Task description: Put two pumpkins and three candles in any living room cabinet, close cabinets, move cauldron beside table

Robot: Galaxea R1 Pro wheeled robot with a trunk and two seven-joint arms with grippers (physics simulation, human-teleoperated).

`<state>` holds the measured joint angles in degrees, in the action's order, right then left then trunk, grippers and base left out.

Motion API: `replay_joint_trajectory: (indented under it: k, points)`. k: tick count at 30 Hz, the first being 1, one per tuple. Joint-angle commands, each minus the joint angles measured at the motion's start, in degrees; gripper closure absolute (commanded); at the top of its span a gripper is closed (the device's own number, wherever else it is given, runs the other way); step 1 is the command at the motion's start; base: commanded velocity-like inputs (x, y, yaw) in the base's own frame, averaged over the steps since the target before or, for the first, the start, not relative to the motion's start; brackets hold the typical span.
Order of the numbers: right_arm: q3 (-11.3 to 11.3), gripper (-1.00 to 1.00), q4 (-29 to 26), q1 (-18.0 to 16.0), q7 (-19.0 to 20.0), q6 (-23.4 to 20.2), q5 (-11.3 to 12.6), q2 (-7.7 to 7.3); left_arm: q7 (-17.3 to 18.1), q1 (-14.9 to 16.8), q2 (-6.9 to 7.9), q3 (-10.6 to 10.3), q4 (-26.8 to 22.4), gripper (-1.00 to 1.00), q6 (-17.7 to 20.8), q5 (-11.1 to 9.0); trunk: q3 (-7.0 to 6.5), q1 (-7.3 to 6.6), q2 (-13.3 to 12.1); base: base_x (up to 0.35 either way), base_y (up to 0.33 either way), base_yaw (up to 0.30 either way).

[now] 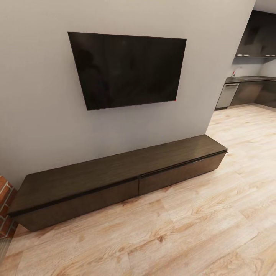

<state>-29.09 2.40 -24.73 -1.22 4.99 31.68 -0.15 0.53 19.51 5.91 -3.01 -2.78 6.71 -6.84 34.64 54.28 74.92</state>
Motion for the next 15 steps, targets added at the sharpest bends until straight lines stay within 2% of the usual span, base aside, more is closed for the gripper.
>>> replay_joint_trajectory:
  k: [1, 15]
  points:
    - [-0.45, -1.0, 0.16, -0.06, 0.0, 0.31, 0.43, 0.01, 0.02, 0.0, 0.07, -0.33, -0.12, -1.0, 0.34, -0.64, 0.05, 0.0, 0.03, 0.0, 0.0, 0.0]
    - [-0.5, -1.0, 0.21, -0.06, 0.07, 0.26, 0.02, -0.24, -0.09, -1.35, -0.07, -0.33, -0.12, -1.0, 0.33, -0.81, 0.05, 0.0, 0.03, 0.0, 0.0, 0.0]
